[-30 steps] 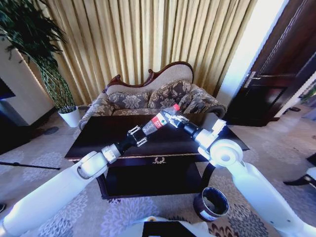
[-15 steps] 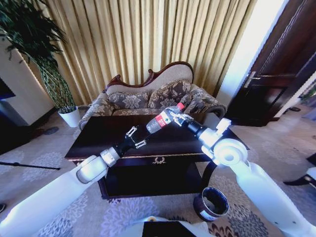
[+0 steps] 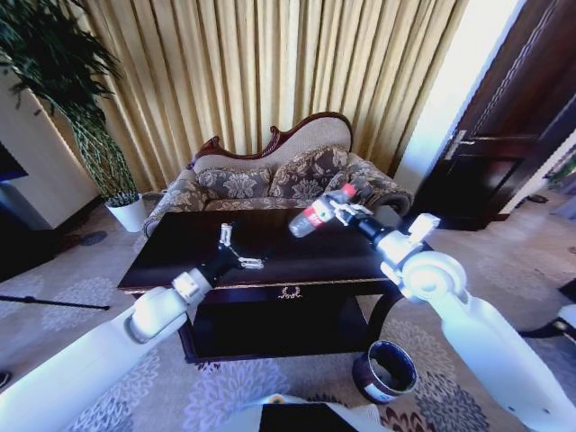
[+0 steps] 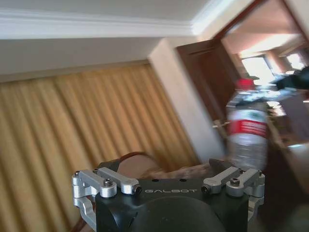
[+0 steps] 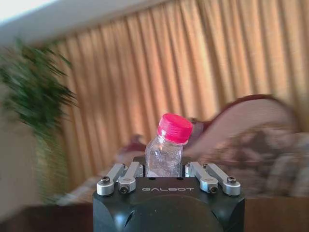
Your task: Move to the front of the table and place the trash on the table into the trash bin.
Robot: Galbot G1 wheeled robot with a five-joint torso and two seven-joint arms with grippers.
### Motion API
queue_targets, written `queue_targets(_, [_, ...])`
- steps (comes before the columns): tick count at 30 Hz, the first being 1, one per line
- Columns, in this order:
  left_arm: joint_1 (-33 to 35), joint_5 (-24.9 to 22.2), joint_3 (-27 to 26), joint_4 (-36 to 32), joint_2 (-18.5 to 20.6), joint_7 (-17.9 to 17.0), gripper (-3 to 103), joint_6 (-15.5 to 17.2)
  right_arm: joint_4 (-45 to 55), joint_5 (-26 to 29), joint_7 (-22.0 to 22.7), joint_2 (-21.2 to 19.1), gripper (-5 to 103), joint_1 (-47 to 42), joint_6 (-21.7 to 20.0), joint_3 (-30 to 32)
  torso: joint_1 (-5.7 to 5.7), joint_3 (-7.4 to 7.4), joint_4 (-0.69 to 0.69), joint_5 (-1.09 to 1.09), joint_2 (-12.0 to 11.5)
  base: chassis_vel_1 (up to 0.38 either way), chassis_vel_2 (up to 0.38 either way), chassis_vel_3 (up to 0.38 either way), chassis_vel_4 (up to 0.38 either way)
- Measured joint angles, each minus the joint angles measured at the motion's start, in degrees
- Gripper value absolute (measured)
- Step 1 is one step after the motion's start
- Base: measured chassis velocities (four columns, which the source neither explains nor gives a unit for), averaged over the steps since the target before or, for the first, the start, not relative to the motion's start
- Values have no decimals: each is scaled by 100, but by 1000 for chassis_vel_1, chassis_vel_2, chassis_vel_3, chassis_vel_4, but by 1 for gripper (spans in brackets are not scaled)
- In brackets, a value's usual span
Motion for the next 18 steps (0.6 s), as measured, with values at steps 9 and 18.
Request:
queue_targets(9, [329, -1057, -1493, -192, -569, -1358, 100, 1163, 335, -795, 981, 32, 33, -744, 12, 236, 0, 0, 1, 0, 0, 0, 0, 0, 0])
queue_targets(18, [1698, -1262, -3569, -374, -1356, -1079, 100, 1524, 549, -1280, 1278, 78, 33, -1192, -7, 527, 1, 0, 3, -2, 0, 0, 0, 0, 0])
